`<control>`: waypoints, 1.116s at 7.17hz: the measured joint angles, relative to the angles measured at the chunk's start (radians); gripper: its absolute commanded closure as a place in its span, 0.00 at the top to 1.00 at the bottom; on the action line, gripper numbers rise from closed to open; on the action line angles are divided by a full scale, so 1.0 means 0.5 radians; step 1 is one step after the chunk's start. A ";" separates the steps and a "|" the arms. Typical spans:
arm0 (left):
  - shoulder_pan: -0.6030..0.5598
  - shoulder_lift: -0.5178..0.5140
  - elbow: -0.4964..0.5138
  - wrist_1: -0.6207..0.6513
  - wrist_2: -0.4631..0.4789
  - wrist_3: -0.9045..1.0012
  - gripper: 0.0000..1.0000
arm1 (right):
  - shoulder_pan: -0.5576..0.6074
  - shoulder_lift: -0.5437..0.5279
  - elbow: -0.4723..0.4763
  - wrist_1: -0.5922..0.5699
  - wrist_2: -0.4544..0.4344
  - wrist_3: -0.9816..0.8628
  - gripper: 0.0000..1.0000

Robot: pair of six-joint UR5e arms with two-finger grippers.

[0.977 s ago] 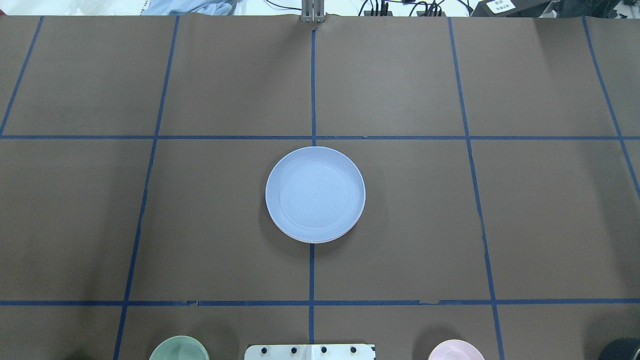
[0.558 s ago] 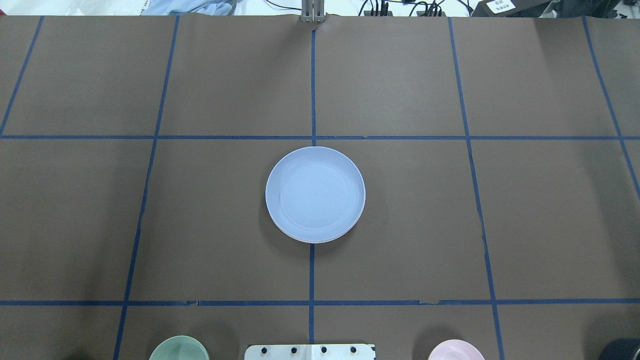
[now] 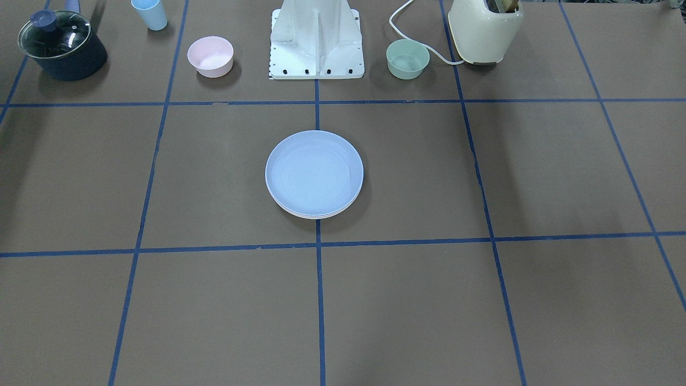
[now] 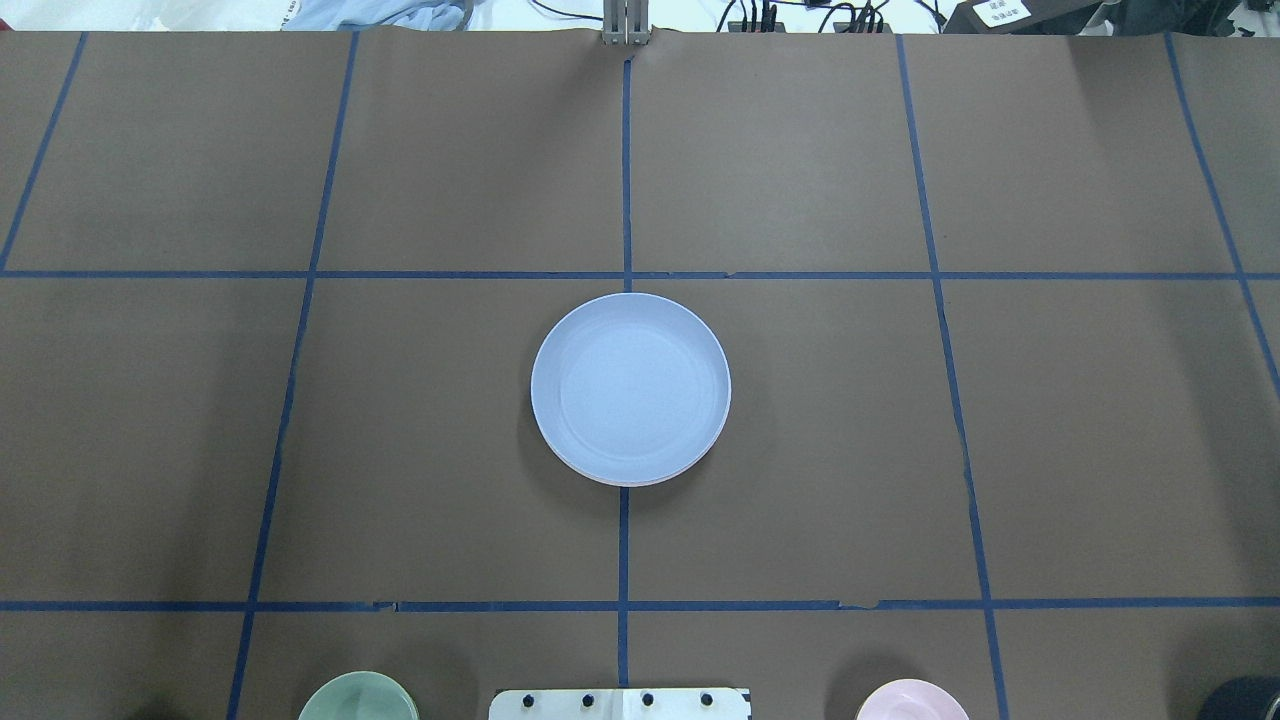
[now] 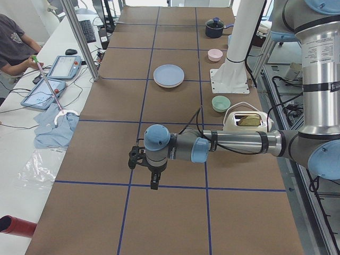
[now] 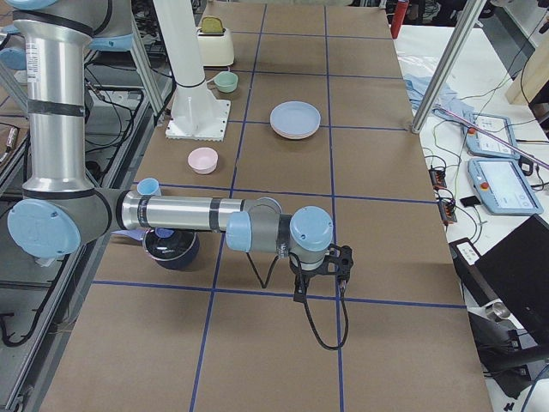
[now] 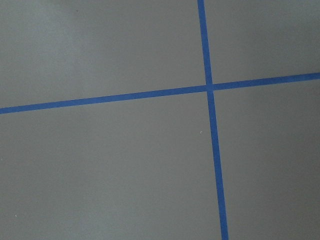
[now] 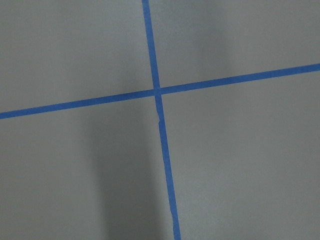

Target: Stack three plates with pink and blue

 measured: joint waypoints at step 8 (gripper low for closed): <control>0.001 0.007 0.004 -0.004 -0.022 -0.001 1.00 | 0.000 0.009 0.000 0.000 0.000 0.002 1.00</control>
